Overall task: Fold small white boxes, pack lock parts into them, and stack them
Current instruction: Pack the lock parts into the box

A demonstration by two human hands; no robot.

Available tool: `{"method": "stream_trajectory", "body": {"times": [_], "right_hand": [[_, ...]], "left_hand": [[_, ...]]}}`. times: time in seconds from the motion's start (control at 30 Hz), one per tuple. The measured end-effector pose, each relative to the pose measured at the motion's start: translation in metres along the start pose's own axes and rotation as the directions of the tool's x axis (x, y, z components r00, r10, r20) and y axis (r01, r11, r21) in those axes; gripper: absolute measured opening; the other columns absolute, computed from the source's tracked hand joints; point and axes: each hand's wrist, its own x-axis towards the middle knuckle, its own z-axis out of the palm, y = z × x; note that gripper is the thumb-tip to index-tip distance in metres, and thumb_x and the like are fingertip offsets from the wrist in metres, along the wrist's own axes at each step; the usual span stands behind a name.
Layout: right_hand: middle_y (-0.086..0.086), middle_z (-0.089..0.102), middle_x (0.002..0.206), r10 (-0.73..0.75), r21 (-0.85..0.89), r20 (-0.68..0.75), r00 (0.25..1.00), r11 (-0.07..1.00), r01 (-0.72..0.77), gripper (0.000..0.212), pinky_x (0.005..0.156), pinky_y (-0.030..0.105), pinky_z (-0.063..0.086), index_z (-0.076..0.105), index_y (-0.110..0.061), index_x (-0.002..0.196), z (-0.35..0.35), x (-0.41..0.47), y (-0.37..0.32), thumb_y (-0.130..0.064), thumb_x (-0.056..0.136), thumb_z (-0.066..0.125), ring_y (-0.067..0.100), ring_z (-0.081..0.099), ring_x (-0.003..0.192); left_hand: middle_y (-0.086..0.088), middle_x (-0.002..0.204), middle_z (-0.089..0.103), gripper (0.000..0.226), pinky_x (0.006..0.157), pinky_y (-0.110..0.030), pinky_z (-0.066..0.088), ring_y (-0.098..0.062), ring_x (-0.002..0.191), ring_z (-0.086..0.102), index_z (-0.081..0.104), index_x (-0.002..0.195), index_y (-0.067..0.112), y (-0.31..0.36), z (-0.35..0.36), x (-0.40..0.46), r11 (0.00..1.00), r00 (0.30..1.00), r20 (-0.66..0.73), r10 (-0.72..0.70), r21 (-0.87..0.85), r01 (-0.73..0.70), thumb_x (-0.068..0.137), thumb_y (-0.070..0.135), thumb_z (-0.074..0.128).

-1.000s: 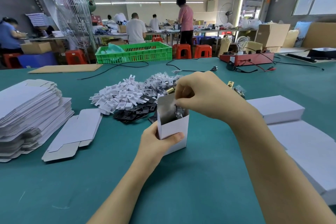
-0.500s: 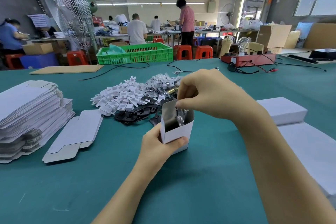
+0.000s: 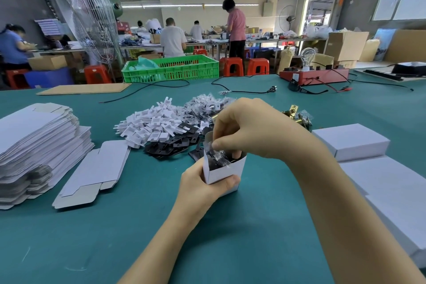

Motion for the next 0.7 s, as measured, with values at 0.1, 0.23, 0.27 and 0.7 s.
{"method": "stream_trajectory", "body": {"times": [0.1, 0.23, 0.27, 0.7], "right_hand": [[0.003, 0.073, 0.072, 0.014, -0.104, 0.068, 0.998, 0.995, -0.007, 0.007, 0.057, 0.014, 0.051, 0.073, -0.019, 0.083, 0.000, 0.000, 0.000, -0.016, 0.084, 0.067, 0.001, 0.061, 0.049], [-0.002, 0.074, 0.078, 0.030, -0.179, 0.131, 0.991, 0.984, -0.006, 0.015, 0.053, 0.014, 0.047, 0.076, -0.023, 0.092, 0.002, -0.001, -0.003, -0.015, 0.085, 0.065, 0.005, 0.059, 0.051], [-0.003, 0.073, 0.081, 0.030, -0.196, 0.136, 0.990, 0.981, -0.003, 0.016, 0.054, 0.015, 0.047, 0.076, -0.022, 0.094, 0.003, 0.000, -0.003, -0.014, 0.085, 0.065, 0.003, 0.057, 0.052], [-0.016, 0.056, 0.063, 0.015, -0.063, -0.083, 0.996, 0.998, -0.020, 0.017, 0.047, 0.009, 0.037, 0.069, -0.021, 0.085, 0.012, 0.008, 0.009, -0.007, 0.077, 0.064, 0.000, 0.053, 0.060]], "left_hand": [[0.014, 0.088, 0.073, 0.030, 0.067, -0.010, 0.048, 0.003, 0.081, 0.065, 0.072, 0.090, 0.040, 0.000, 0.000, 0.000, 1.000, 1.000, 0.004, 0.000, 0.000, 0.000, 0.066, 0.023, 0.079], [0.015, 0.086, 0.073, 0.030, 0.064, -0.009, 0.047, 0.003, 0.078, 0.065, 0.071, 0.088, 0.040, 0.000, 0.000, 0.000, 1.000, 1.000, -0.003, -0.019, -0.011, 0.019, 0.066, 0.022, 0.079], [0.015, 0.085, 0.073, 0.030, 0.064, -0.009, 0.047, 0.003, 0.078, 0.065, 0.071, 0.088, 0.040, 0.000, 0.000, 0.001, 1.000, 1.000, -0.008, -0.028, -0.013, 0.028, 0.065, 0.023, 0.079], [0.009, 0.092, 0.075, 0.034, 0.066, -0.013, 0.051, -0.003, 0.082, 0.067, 0.071, 0.095, 0.031, 0.001, -0.001, 0.004, 0.991, 0.992, -0.057, -0.115, -0.075, 0.111, 0.062, 0.026, 0.079]]}}
